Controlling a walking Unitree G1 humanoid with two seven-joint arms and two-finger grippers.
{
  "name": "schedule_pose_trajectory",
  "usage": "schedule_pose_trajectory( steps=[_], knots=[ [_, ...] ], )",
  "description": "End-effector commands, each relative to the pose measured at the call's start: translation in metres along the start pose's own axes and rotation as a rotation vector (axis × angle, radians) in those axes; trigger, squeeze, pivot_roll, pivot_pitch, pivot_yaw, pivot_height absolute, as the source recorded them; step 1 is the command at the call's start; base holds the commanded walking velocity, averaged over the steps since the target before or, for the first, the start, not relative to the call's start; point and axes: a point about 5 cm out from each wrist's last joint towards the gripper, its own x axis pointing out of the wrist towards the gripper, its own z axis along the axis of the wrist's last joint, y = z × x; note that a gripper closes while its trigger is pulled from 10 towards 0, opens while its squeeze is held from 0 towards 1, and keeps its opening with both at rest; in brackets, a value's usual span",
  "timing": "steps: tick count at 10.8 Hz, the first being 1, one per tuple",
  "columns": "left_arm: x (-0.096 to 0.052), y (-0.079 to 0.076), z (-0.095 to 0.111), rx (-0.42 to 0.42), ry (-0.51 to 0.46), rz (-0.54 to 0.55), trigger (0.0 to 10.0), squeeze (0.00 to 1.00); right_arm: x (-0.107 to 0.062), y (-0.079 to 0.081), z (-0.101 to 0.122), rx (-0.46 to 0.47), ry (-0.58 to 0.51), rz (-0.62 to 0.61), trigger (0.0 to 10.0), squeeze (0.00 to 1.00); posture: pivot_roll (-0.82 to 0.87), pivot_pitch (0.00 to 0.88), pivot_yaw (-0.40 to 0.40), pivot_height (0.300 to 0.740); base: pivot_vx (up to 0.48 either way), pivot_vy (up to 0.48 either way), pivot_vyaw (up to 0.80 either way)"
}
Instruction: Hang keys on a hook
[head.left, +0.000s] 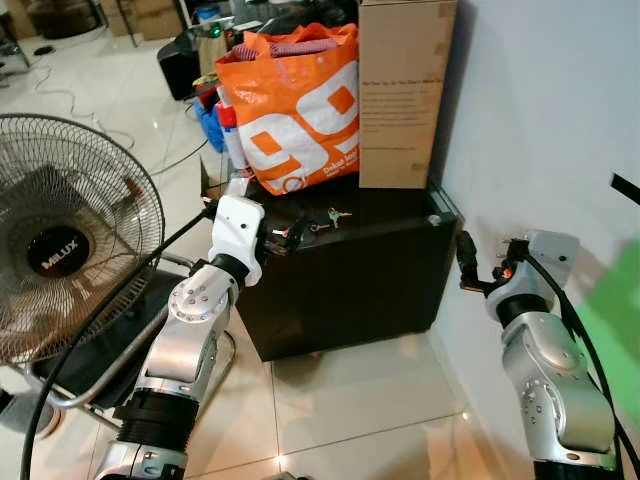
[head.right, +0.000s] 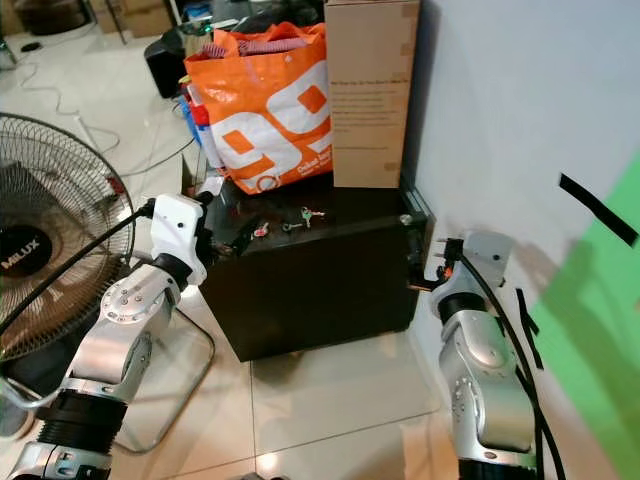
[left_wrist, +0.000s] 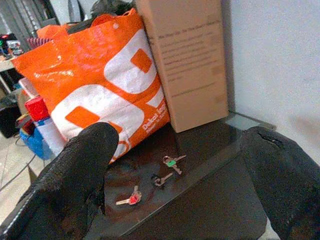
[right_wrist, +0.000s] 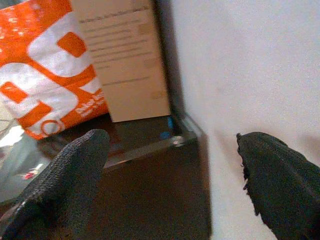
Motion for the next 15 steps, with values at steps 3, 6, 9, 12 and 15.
schedule_pose_trajectory(
  steps=[3, 6, 9, 12, 15],
  knots=[
    [0.001, 0.005, 0.002, 0.003, -0.002, 0.016, 10.0, 0.00, -0.002, 0.000, 0.003, -0.002, -0.019, -0.012, 10.0, 1.00, -0.24, 0.000, 0.126, 0.740, 0.195, 0.000, 0.00],
    [0.001, 0.005, 0.001, 0.000, 0.000, 0.014, 10.0, 0.00, -0.002, 0.008, 0.004, -0.014, -0.020, 0.044, 10.0, 1.00, -0.23, 0.000, 0.122, 0.740, 0.308, 0.000, 0.00],
    [0.000, 0.005, 0.000, -0.001, 0.002, 0.015, 10.0, 0.00, -0.001, 0.008, 0.006, -0.020, -0.027, 0.040, 10.0, 1.00, -0.23, 0.000, 0.113, 0.740, 0.316, 0.000, 0.80],
    [0.000, 0.004, 0.000, 0.000, 0.003, 0.020, 10.0, 0.00, 0.000, 0.007, 0.004, -0.018, -0.024, 0.025, 10.0, 1.00, -0.22, 0.000, 0.105, 0.740, 0.315, 0.000, 0.00],
    [-0.001, 0.005, -0.001, 0.002, 0.003, 0.027, 10.0, 0.00, 0.000, 0.007, 0.005, -0.021, -0.023, 0.023, 10.0, 1.00, -0.22, 0.000, 0.100, 0.740, 0.326, 0.000, 0.00]
  ],
)
